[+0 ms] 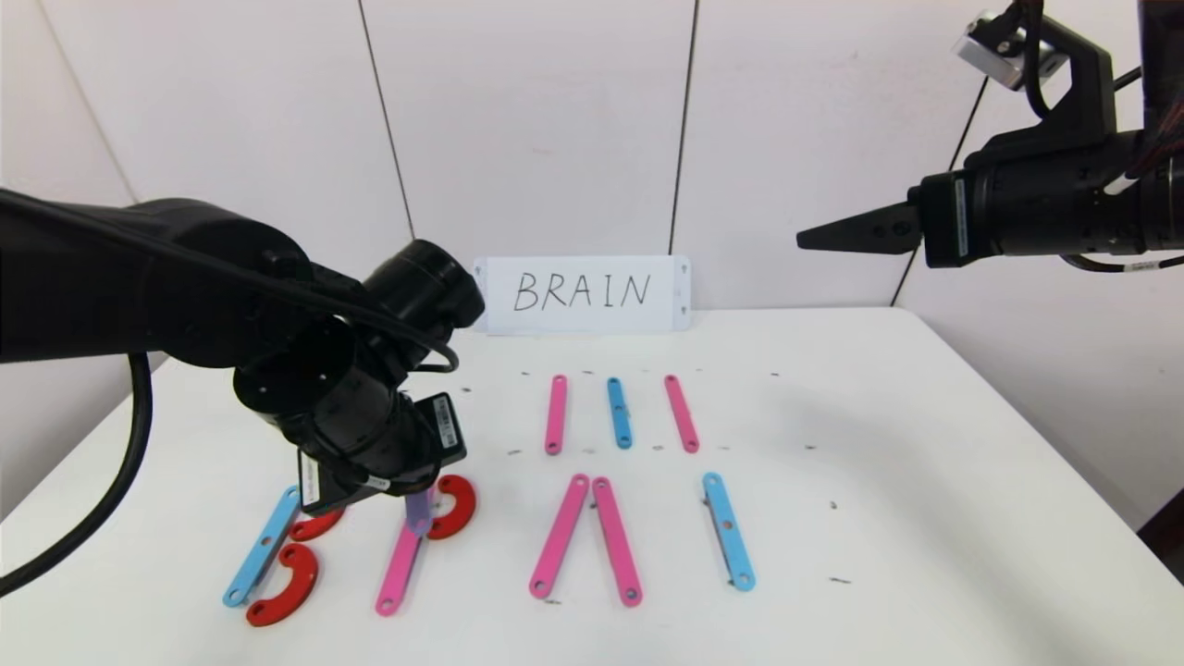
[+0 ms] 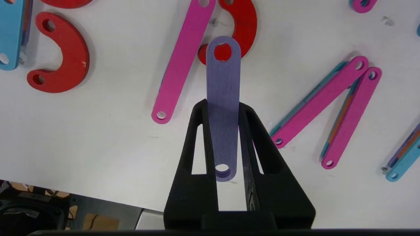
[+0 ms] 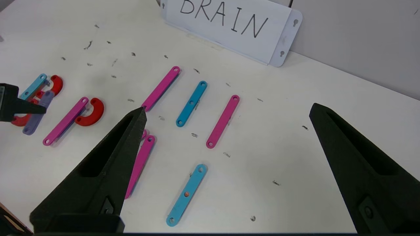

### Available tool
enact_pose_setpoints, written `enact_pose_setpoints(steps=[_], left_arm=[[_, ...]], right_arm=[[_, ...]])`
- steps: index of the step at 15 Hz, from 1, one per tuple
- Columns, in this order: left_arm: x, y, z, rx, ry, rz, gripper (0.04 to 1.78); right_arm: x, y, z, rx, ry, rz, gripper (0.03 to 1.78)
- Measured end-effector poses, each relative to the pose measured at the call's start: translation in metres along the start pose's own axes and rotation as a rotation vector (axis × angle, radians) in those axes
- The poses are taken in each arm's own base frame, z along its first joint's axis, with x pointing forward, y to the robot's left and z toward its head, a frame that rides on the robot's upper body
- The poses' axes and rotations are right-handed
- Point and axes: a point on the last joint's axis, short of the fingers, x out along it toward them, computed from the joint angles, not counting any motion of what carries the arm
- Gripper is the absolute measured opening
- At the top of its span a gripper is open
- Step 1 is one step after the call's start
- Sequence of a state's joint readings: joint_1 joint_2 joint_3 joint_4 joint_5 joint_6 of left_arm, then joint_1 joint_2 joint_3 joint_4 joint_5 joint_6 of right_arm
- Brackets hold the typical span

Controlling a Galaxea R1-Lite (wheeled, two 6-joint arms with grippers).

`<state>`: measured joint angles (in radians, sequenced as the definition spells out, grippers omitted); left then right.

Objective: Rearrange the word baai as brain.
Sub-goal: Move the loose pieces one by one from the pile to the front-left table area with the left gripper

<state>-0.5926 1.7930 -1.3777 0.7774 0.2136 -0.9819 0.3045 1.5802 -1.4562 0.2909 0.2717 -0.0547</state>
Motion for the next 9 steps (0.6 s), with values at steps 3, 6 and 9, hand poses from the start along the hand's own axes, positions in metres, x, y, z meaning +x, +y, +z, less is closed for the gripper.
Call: enact_pose_setpoints(steps=[3, 6, 9], left_arm=[[0.016, 0.001, -0.006, -0.007, 0.035, 0.051, 0.26], [0.032, -0.003, -0.009, -0.027, 0.051, 0.07, 0.26], [0.044, -0.007, -0.01, -0.048, 0.057, 0.081, 0.26]], right_arm=[[0.001, 0.001, -0.001, -0.002, 0.004, 0.005, 1.74], [0.003, 0.003, -0.002, -0.004, 0.01, 0.013, 1.74], [0.007, 0.007, -0.004, -0.01, 0.019, 0.026, 1.74]])
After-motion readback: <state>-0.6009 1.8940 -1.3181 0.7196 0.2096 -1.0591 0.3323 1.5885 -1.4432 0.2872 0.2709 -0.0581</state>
